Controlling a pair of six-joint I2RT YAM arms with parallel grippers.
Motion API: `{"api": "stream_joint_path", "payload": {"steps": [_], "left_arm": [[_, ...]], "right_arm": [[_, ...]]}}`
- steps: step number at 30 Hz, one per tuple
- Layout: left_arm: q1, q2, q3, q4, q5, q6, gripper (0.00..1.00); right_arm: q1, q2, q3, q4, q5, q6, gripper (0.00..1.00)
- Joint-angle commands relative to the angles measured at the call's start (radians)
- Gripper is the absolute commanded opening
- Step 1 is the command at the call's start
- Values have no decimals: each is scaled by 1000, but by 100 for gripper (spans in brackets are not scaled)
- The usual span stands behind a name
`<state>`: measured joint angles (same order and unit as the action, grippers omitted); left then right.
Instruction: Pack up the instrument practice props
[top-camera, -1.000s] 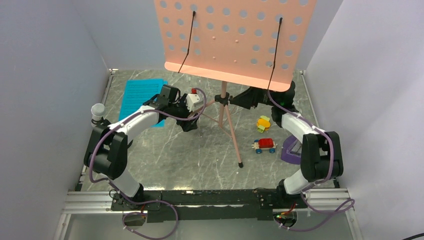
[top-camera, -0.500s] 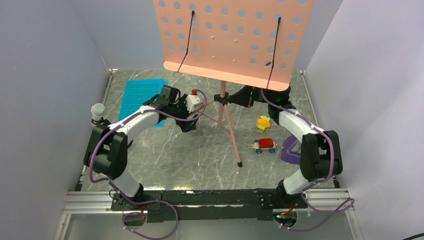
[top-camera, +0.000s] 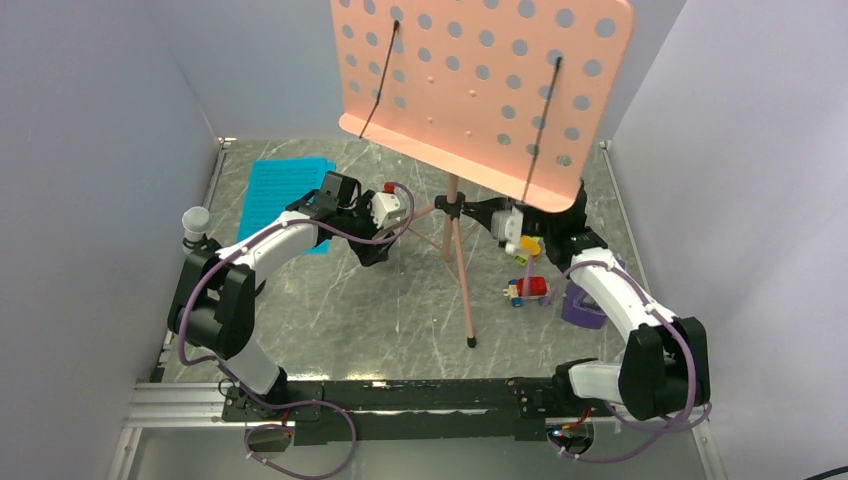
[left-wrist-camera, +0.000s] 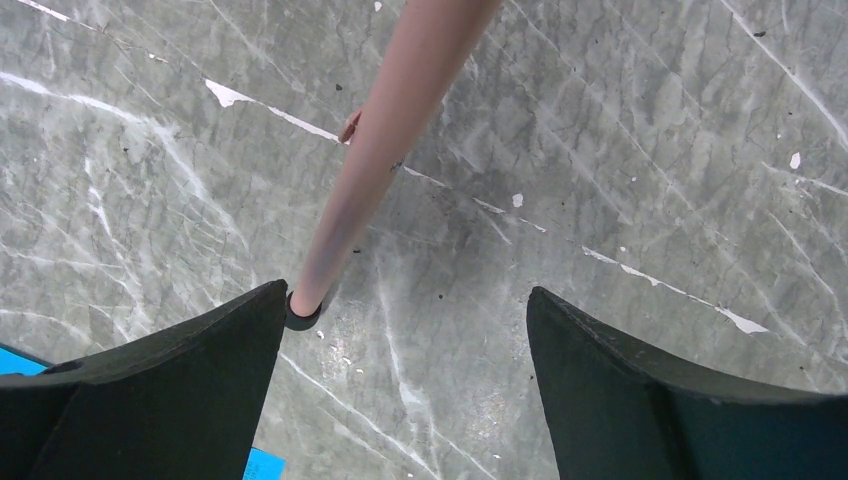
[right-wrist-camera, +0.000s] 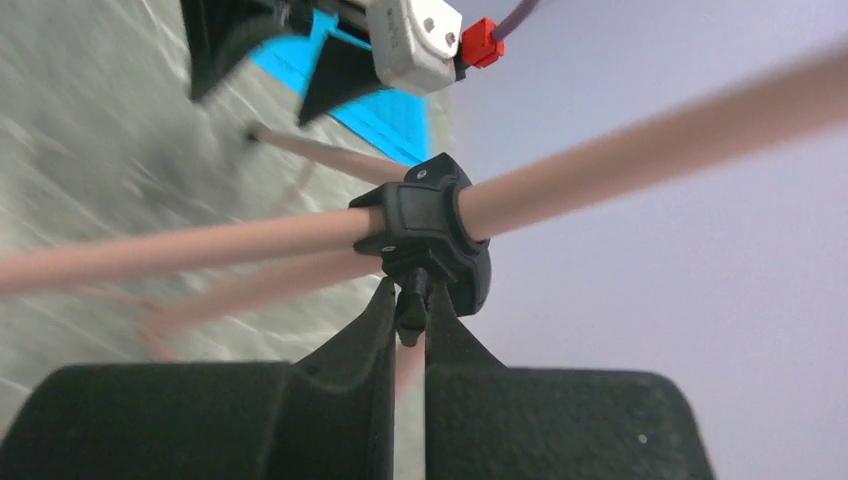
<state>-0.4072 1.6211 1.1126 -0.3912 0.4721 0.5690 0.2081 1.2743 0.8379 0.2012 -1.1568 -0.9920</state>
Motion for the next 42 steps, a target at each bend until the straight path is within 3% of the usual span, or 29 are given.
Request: {"api": "stream_joint_path", "payload": {"steps": [1, 3, 4, 7, 8, 10, 13, 16, 19, 22, 25, 27, 32, 37, 38, 40, 42], "left_arm": [[-4, 4, 15, -4, 15, 21, 94], [-4, 6, 16, 3, 25, 14, 94], [-4, 6, 15, 7, 30, 10, 94], [-4, 5, 15, 23, 42, -1, 94], [-4, 5, 14, 27, 46, -5, 94], [-4, -3, 10, 35, 52, -10, 94], [-4, -12, 1, 44, 65, -19, 94], [-4, -18, -5, 53, 80, -28, 94], [-4, -8, 0, 57, 98, -40, 93], [-4, 6, 9, 66, 120, -56, 93], [-3, 27, 31, 66, 132, -70, 93], [-5, 39, 44, 58, 142, -67, 92], [-8, 51, 66, 17, 147, -49, 92], [-8, 51, 73, -11, 144, -43, 92], [-8, 49, 71, -14, 142, -44, 92], [-8, 44, 68, -15, 133, -48, 92], [-10, 38, 65, -19, 127, -52, 92]], "right_arm": [[-3, -15, -101, -167, 26, -1005, 0], [-3, 0, -149, -110, 27, -1176, 0], [-3, 11, -162, -103, 34, -1254, 6], [-5, 20, -151, -171, 67, -1364, 59], [-9, 12, -138, -193, 67, -1362, 68], [-24, -27, -143, -190, 42, -1296, 80], [-40, -121, -232, -2, 20, -1104, 90], [-42, -253, -337, 146, 61, -821, 98], [-36, -409, -374, 180, 166, -475, 100], [-20, -504, -288, -17, 339, -46, 100], [-22, -492, -195, -178, 574, 472, 98], [-45, -467, -169, -276, 637, 696, 96], [-67, -468, -217, -231, 522, 1076, 91], [-95, -342, -127, -140, 464, 1283, 87], [-119, -291, -104, -110, 385, 1348, 87], [-154, -175, -54, -24, 225, 1521, 77], [-169, -95, -37, 87, 150, 1657, 73]]}}
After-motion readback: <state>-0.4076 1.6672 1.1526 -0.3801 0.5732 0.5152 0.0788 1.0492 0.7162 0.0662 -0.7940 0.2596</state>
